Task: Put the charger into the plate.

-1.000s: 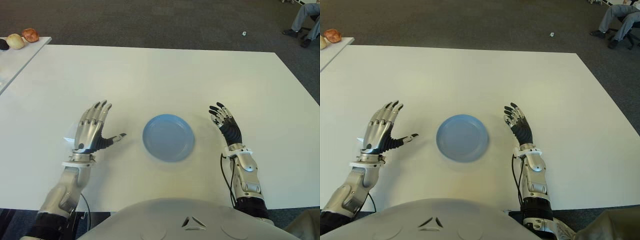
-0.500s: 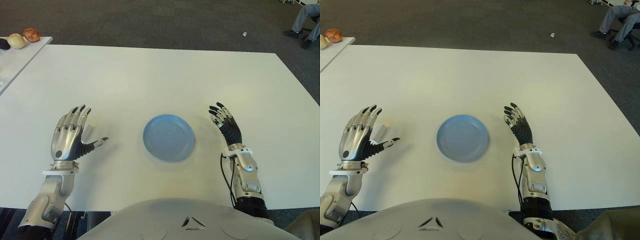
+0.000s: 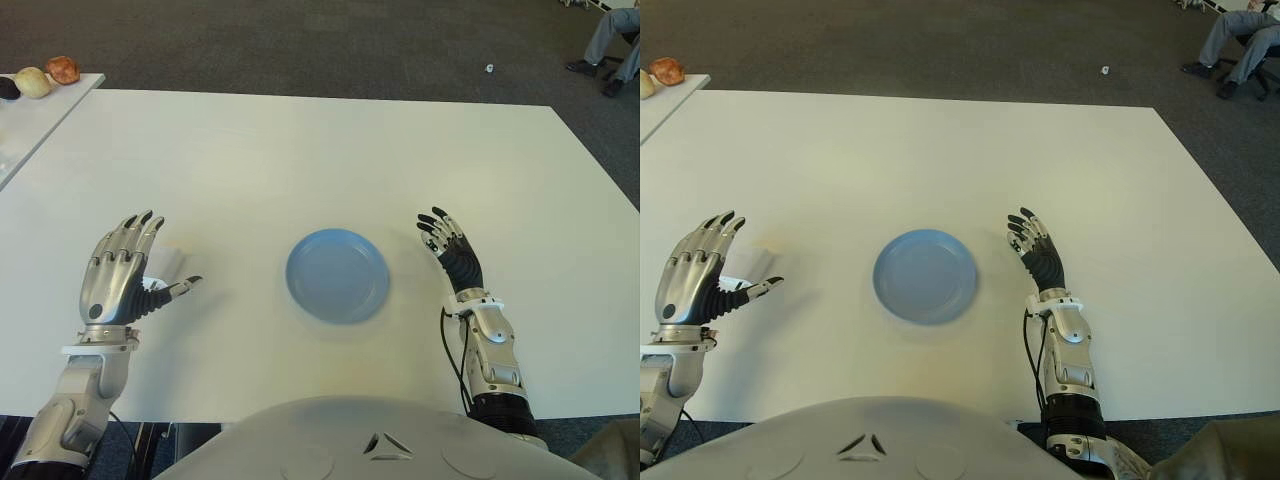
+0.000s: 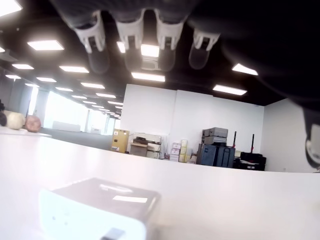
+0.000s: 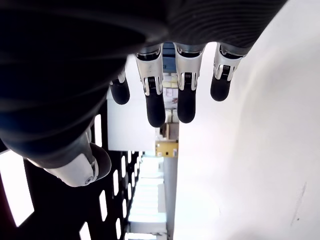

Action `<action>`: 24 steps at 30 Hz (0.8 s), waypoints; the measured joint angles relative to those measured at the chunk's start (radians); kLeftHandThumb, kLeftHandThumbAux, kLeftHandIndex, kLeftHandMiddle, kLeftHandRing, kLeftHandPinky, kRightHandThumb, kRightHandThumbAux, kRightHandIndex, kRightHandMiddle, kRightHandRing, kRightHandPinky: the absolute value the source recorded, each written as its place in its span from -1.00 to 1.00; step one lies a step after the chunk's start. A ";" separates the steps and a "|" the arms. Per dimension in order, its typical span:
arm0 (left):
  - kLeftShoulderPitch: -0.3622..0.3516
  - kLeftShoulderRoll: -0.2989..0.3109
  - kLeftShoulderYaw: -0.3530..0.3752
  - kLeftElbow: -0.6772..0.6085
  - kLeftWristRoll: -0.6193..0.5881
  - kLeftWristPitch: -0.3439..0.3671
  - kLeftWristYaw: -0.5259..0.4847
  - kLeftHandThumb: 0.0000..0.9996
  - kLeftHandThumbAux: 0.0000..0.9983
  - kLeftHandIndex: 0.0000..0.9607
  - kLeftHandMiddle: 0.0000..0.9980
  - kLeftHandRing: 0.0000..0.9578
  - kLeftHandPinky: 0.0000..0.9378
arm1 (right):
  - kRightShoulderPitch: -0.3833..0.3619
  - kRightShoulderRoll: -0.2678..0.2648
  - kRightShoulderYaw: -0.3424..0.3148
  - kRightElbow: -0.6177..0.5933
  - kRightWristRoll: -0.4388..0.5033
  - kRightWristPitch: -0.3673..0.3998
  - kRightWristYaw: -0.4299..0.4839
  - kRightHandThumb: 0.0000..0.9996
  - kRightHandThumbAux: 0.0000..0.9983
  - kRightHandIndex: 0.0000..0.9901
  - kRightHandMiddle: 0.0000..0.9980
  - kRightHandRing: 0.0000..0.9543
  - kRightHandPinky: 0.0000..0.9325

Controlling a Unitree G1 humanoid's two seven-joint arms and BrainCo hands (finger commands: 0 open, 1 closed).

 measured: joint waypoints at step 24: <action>-0.082 -0.062 -0.078 0.084 0.032 0.198 -0.181 -0.65 -0.27 -0.90 -0.99 -0.98 -0.83 | -0.003 -0.004 -0.001 0.010 0.001 -0.016 0.008 -1.00 0.20 -0.80 -0.57 -0.66 -0.81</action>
